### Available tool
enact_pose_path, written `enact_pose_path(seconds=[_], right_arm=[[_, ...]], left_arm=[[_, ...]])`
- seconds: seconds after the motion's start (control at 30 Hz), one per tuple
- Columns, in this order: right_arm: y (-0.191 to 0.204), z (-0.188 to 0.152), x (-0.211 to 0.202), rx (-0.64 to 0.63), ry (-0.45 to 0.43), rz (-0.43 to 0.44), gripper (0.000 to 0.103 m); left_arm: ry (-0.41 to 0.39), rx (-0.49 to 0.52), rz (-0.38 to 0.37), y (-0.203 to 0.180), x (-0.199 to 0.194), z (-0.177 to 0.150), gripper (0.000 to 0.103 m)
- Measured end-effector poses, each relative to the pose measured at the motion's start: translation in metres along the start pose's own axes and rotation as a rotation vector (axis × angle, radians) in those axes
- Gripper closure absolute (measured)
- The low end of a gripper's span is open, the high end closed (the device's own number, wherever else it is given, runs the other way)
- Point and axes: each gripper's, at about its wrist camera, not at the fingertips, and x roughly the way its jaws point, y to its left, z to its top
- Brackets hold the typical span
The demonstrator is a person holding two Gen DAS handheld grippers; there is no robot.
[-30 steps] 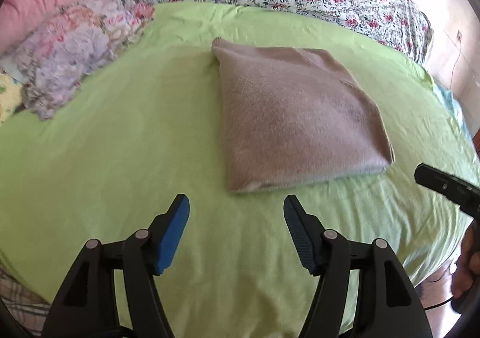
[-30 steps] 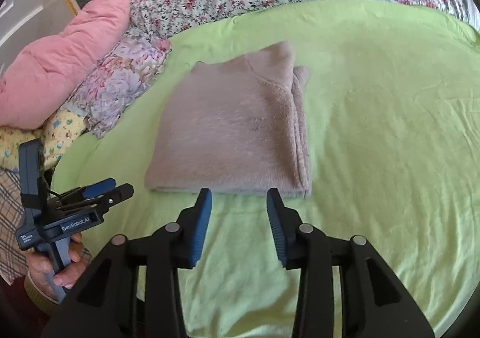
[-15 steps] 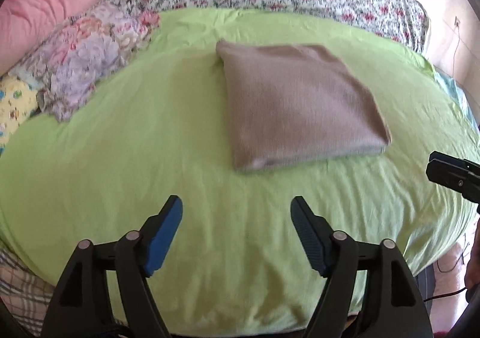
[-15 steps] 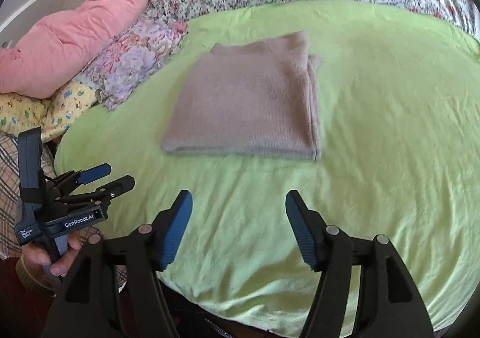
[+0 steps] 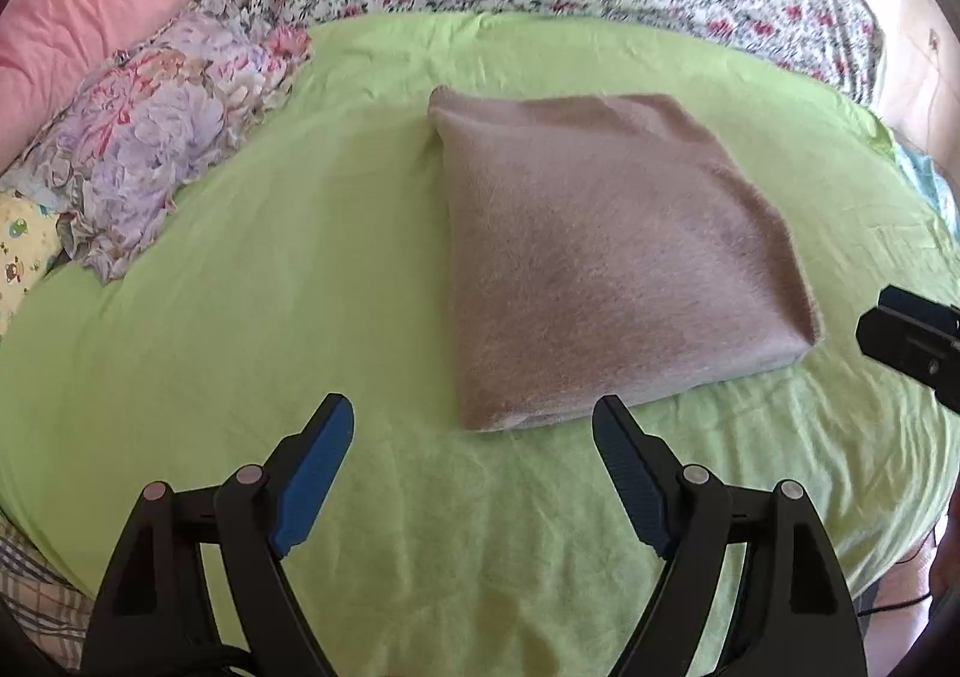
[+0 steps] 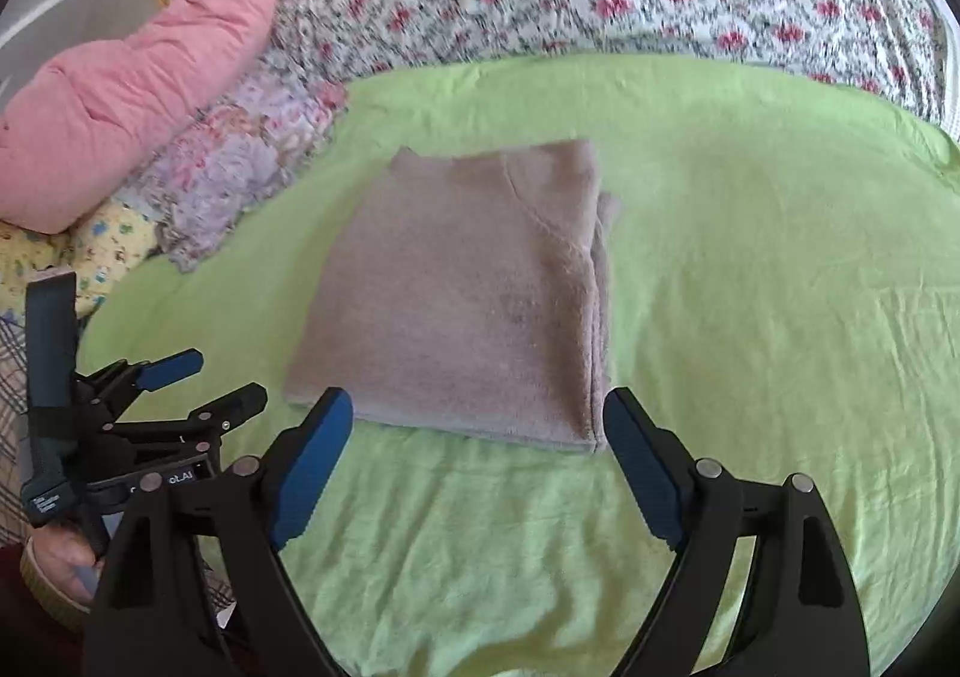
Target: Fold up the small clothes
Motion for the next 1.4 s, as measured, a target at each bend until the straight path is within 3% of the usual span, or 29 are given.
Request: enact_pose_path(seconds=[0.3,1.4], right_arm=[[-0.005,-0.003,0.033,0.024,0.062,-0.009,0.017],[0.002,0.017,0.052,0.008,0.066,-0.015,0.017]], left_arm=[[0.003,0.002,0.011,-0.001,0.015,0.007,0.021],[-0.020,-0.002,-0.029,-0.003,0.023,0.023,0.020]])
